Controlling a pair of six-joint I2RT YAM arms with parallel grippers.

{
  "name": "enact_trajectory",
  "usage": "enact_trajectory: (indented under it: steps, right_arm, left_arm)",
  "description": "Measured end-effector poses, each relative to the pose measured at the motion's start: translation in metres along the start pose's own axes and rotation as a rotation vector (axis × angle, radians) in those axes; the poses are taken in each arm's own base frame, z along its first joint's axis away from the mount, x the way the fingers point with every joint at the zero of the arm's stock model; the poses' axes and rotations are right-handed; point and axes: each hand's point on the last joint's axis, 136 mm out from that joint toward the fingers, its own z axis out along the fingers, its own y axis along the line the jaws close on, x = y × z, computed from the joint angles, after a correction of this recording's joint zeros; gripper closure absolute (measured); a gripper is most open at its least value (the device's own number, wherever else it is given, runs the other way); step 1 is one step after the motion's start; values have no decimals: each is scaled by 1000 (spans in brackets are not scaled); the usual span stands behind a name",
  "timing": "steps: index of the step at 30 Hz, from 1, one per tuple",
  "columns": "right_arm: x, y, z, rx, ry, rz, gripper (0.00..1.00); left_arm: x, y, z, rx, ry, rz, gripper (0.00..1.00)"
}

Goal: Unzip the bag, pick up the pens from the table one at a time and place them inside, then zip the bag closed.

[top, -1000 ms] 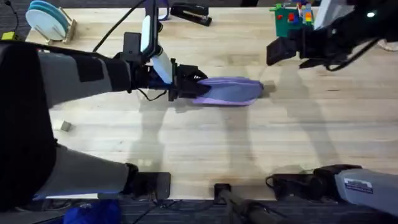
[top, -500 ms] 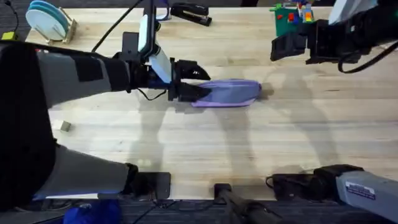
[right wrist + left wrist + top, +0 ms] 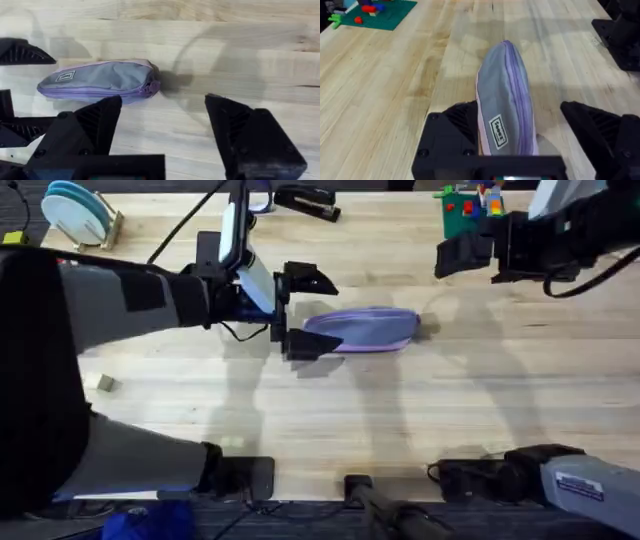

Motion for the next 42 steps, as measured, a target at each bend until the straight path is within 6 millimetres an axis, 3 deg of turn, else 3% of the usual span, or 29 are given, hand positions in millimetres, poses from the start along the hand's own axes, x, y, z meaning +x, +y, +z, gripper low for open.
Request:
enact_trajectory:
  steps: [8,14,21,25,31,37,38,42]
  right_arm:
    - [0,0,0,0,0,0,5]
    - [0,0,0,0,0,0,6]
    - [1,0,0,0,3,0,5]
    - [11,-2,0,7,43,5,5]
    - [30,0,-1,11,121,-44,5]
    - [40,22,0,-22,149,-177,5]
    - [45,35,0,-42,158,-235,5]
    - [53,52,-1,-34,153,-336,5]
  left_arm:
    - [2,2,0,-9,12,1,8]
    - [10,13,-2,-76,89,-114,7]
    - [-30,26,-20,-212,136,-69,7]
    - [-48,15,-32,-265,166,-57,7]
    - [-61,-7,-53,-370,257,-60,7]
    - [-70,-26,-80,-524,342,-55,7]
    - [-70,-33,-94,-608,373,-90,7]
    - [-73,-45,-117,-766,368,-199,7]
